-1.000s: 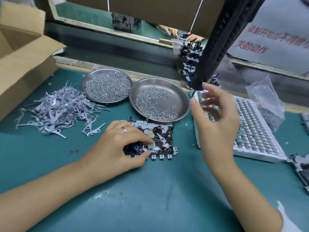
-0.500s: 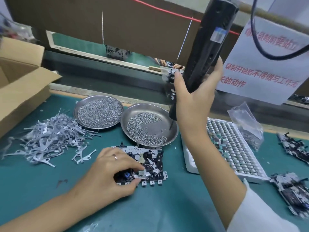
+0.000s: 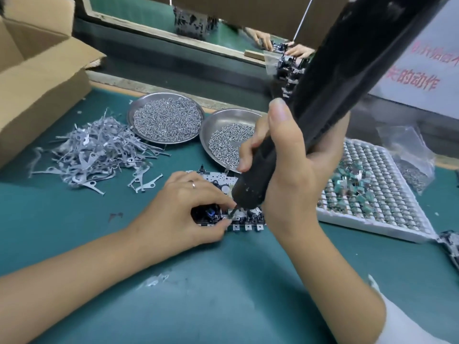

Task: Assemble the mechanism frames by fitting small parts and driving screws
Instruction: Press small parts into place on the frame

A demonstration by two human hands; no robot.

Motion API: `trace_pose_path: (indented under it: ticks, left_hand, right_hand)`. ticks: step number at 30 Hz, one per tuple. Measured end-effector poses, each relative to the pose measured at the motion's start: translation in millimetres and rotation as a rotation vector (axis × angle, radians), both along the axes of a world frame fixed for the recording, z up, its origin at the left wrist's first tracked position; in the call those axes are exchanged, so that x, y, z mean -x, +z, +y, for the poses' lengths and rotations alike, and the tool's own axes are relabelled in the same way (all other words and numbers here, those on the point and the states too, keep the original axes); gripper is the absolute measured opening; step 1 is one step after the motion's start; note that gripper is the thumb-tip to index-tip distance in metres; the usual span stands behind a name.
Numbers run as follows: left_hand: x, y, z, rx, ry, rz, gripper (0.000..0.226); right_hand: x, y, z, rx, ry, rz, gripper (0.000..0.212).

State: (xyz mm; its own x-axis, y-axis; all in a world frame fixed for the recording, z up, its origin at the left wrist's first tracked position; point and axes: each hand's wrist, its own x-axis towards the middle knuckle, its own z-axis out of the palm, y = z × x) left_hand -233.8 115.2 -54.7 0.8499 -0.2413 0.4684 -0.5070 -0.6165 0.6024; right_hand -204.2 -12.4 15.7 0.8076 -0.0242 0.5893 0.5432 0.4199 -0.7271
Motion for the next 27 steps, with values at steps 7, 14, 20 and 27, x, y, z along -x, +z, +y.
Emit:
trace_pose_path:
  ticks: [7, 14, 20, 27]
  left_hand:
    - [0.2, 1.2, 0.0, -0.005, -0.003, 0.014, 0.021]
    - [0.4, 2.1, -0.4, -0.003, -0.005, 0.008, 0.019]
    - [0.0, 2.4, -0.6, -0.004, -0.004, 0.007, 0.017]
    - [0.1, 3.3, -1.1, 0.004, -0.006, 0.013, 0.018]
  right_hand:
    - [-1.0, -4.9, 4.7, 0.01, -0.013, 0.018, 0.022]
    - [-1.8, -7.8, 5.5, 0.009, 0.008, -0.029, 0.023]
    - [-2.9, -10.4, 5.5, 0.009, 0.006, -0.034, 0.023]
    - [-4.7, -10.9, 6.5, 0.018, 0.04, -0.118, 0.027]
